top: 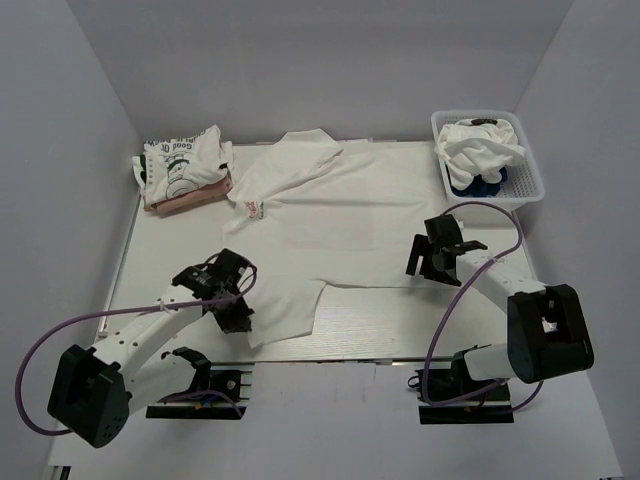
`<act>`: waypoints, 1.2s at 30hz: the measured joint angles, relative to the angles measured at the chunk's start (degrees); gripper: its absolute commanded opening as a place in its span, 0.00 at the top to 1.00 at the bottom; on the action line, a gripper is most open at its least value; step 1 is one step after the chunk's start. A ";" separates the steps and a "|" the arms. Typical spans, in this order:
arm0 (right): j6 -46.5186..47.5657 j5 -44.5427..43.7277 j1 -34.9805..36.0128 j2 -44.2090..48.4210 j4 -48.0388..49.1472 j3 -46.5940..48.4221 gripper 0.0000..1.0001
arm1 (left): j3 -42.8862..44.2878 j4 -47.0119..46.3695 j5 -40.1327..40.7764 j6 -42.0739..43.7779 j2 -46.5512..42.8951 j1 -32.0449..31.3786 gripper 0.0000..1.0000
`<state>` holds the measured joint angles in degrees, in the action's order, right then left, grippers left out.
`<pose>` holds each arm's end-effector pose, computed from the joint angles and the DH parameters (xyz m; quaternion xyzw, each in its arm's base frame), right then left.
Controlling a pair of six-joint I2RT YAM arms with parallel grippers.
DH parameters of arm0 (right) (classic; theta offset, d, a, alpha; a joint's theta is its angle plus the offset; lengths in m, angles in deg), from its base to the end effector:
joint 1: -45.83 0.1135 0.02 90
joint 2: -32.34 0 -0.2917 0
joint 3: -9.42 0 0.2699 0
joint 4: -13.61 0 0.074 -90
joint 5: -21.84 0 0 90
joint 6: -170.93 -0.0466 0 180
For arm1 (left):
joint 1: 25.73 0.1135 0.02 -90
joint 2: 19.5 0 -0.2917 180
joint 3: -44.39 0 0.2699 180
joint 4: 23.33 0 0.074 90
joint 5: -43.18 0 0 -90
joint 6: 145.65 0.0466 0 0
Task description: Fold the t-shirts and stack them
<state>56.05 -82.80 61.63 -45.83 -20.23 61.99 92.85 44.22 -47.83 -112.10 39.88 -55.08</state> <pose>0.2574 0.0606 0.1798 0.1092 0.9511 -0.0244 0.2878 0.1395 -0.0794 0.1952 -0.2322 0.9674 -0.0748 0.0676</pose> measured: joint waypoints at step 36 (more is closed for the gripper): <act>-6.78 1.77 -3.50 15.43 -9.38 -9.03 0.10 | -3.65 3.17 4.31 -9.22 2.71 -0.15 0.67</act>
<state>49.27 -81.03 58.13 -30.40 -29.60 52.96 89.20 47.39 -43.53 -121.32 42.59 -55.23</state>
